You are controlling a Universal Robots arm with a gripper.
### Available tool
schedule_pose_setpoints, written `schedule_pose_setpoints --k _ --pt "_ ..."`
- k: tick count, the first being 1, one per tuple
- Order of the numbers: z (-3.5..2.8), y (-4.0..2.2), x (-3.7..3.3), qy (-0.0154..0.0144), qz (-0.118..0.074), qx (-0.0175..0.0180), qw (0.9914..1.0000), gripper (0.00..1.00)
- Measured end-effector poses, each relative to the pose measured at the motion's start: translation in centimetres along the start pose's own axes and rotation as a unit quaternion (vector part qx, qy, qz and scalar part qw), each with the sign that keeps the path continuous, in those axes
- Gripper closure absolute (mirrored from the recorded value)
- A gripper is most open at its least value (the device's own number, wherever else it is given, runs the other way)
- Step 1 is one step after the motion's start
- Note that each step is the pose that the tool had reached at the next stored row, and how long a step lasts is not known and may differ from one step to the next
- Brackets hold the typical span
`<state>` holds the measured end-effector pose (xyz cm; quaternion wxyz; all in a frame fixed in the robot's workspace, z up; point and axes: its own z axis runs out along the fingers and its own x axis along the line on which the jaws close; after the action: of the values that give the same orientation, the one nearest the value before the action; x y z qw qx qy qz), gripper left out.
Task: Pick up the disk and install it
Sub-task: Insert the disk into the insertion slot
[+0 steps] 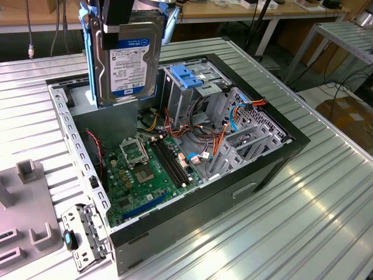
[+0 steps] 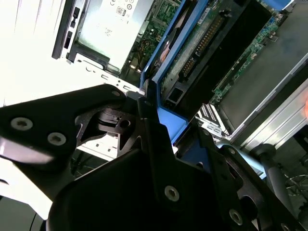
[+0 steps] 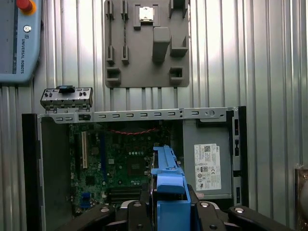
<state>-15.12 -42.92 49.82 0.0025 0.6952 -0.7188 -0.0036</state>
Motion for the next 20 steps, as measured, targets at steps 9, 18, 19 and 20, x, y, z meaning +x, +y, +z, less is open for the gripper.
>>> schedule_pose_setpoints --k 9,18,19,20 --pt "0.0 -0.03 0.78 0.0001 0.0 -0.0001 1.0 0.63" --pt "0.01 -0.17 1.14 0.0001 0.0 0.0 1.0 0.63" --pt "0.0 -0.21 1.16 0.0001 0.0 0.0 1.0 0.63" --pt "0.01 -0.25 1.18 0.0001 0.0 0.0 1.0 0.63"
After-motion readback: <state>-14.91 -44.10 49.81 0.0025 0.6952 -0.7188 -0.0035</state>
